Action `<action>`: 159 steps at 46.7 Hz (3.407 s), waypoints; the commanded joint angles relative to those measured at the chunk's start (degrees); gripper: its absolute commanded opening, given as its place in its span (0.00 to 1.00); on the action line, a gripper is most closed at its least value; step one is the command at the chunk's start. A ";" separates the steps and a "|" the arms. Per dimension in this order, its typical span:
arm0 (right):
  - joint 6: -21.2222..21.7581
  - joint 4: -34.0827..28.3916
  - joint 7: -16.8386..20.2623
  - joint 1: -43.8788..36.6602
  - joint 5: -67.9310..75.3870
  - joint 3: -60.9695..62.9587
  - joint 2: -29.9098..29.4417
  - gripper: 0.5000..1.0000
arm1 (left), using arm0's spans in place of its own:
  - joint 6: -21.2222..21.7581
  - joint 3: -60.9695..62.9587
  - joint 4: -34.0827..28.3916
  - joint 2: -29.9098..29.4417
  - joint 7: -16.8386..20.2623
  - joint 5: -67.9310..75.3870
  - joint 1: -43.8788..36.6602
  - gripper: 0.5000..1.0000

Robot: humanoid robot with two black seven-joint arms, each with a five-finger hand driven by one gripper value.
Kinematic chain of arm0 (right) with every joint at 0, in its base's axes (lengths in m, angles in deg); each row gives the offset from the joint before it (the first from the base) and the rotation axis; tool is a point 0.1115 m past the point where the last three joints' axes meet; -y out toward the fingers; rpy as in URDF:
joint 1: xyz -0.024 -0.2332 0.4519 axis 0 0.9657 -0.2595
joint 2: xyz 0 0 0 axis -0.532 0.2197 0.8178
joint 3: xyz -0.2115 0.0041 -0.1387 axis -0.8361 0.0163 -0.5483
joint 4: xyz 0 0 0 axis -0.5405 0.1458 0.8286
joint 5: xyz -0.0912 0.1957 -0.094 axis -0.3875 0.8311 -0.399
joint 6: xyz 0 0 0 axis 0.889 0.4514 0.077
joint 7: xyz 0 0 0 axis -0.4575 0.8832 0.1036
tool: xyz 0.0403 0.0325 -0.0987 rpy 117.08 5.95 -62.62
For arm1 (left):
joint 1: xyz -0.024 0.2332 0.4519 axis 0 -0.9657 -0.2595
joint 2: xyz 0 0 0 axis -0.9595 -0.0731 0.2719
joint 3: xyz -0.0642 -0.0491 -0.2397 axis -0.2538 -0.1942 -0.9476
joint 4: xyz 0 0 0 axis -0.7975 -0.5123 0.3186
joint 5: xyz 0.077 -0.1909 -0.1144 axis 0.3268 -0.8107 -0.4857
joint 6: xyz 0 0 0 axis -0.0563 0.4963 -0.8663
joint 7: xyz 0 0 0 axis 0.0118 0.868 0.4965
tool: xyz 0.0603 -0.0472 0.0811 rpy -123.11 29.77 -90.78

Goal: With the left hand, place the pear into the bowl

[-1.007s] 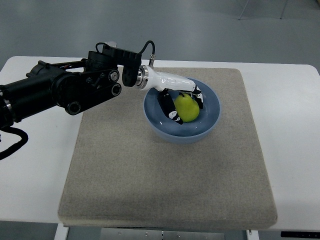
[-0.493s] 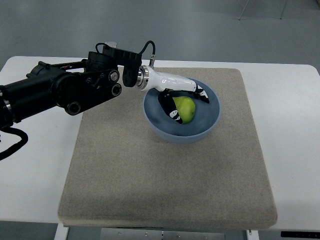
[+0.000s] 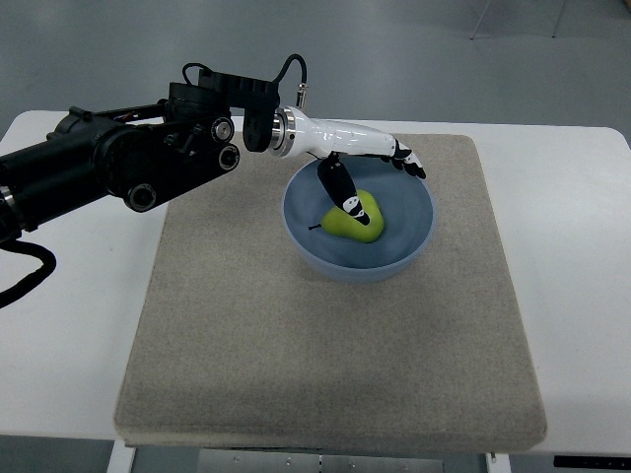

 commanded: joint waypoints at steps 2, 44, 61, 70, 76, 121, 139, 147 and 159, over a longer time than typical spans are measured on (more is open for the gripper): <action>0.00 -0.04 0.00 0.00 0.00 0.00 0.00 0.85 | 0.09 -1.04 -0.44 -0.10 -0.09 0.19 0.41 0.84; 0.00 -0.04 0.00 0.00 0.00 0.00 0.00 0.85 | 12.65 -2.01 -32.34 1.83 -1.23 -10.44 2.08 0.80; 0.00 -0.04 0.00 0.00 0.00 0.00 0.00 0.85 | 21.44 -1.48 -38.06 3.33 -2.46 -27.49 0.33 0.83; 0.00 -0.04 0.00 0.00 0.00 0.00 0.00 0.85 | 25.66 -1.57 -39.47 5.26 -2.72 -37.85 -2.05 0.82; 0.00 -0.04 0.00 0.00 0.00 0.00 0.00 0.85 | 28.29 -1.57 -39.91 6.14 -2.72 -46.20 -3.28 0.81; 0.00 -0.04 0.00 0.00 0.00 0.00 0.00 0.85 | 15.38 -17.64 -39.82 5.88 5.98 -75.57 -13.21 0.83; 0.00 0.05 0.00 0.00 0.00 0.00 0.00 0.85 | 15.38 -19.93 -39.47 6.06 5.98 -75.57 -15.14 0.99; 0.00 0.04 0.00 0.00 0.00 0.00 0.00 0.85 | 15.03 -20.29 -39.38 6.06 5.98 -75.75 -15.14 0.99; 0.00 -0.04 0.00 0.00 0.00 0.00 0.00 0.85 | 8.71 -21.17 -39.64 5.70 5.98 -81.28 -15.50 0.99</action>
